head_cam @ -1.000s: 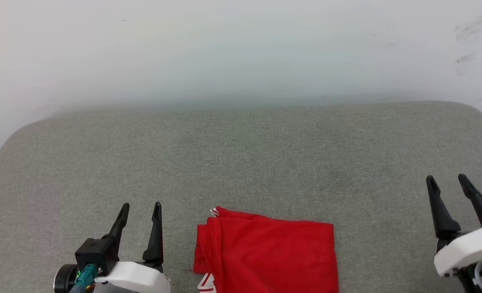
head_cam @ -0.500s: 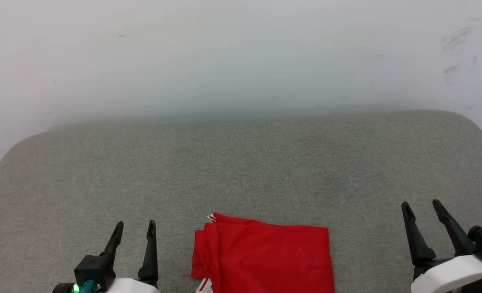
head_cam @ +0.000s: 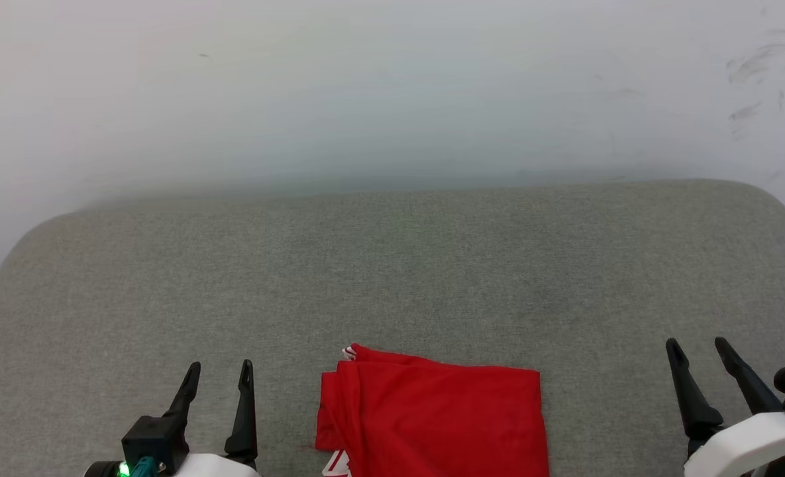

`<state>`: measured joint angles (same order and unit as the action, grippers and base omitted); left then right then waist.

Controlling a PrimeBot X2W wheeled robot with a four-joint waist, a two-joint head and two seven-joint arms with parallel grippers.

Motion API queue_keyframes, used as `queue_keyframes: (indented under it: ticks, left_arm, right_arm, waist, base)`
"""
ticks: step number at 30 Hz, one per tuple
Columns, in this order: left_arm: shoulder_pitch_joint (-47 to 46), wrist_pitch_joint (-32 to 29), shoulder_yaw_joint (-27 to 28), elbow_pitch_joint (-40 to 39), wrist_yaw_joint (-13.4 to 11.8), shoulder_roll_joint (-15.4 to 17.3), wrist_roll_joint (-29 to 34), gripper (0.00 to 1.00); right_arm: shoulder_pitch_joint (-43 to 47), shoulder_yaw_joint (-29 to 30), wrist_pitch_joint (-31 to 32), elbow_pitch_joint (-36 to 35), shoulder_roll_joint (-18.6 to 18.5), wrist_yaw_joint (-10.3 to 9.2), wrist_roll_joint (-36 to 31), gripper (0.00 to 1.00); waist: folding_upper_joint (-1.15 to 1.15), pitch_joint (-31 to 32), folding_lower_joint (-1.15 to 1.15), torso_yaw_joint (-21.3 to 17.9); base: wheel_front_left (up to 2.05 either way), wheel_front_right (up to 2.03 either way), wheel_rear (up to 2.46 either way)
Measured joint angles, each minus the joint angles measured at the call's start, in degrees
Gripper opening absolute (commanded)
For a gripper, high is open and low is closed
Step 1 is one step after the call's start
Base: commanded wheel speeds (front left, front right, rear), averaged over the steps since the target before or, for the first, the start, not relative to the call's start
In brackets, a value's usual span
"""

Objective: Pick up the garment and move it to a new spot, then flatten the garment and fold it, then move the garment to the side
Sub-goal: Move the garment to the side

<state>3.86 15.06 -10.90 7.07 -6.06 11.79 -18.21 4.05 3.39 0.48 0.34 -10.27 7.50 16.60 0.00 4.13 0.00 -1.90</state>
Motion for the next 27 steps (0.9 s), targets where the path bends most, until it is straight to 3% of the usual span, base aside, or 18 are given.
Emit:
queue_keyframes:
  ticks: [5,9,15,23,27]
  left_arm:
    - [-0.84,0.01,0.13,-0.14,0.52,-0.13,0.43,1.0]
    - [-1.68,0.01,0.26,-0.78,0.88,-0.74,1.0,1.0]
    - [-2.41,0.01,0.4,-2.29,1.32,-1.78,1.9,1.0]
    - [-4.99,0.01,0.54,-3.03,2.07,-4.02,3.01,1.0]
    - [-5.75,0.01,0.96,-3.11,2.5,-4.78,3.76,1.0]
  right_arm:
    - [0.05,1.68,6.48,4.14,-2.83,0.0,7.64,1.0]
    - [0.29,1.6,15.41,8.09,-5.05,0.0,14.75,1.0]
    - [0.35,-3.32,27.92,10.53,-7.1,0.0,26.07,1.0]
    - [-4.0,-9.93,34.26,11.52,-6.81,0.0,37.45,1.0]
    - [-6.23,-11.77,37.16,15.04,-7.37,0.05,39.46,1.0]
  waist:
    - [0.0,-0.69,0.0,1.24]
    - [0.0,-1.56,0.0,2.95]
    - [0.0,-4.25,0.0,5.4]
    - [0.0,-9.1,0.0,8.54]
    - [0.0,-11.22,0.0,9.73]
  base:
    - [0.0,0.0,0.0]
    - [0.0,0.0,0.0]
    - [0.0,0.0,0.0]
    - [0.0,0.0,0.0]
    - [0.0,0.0,0.0]
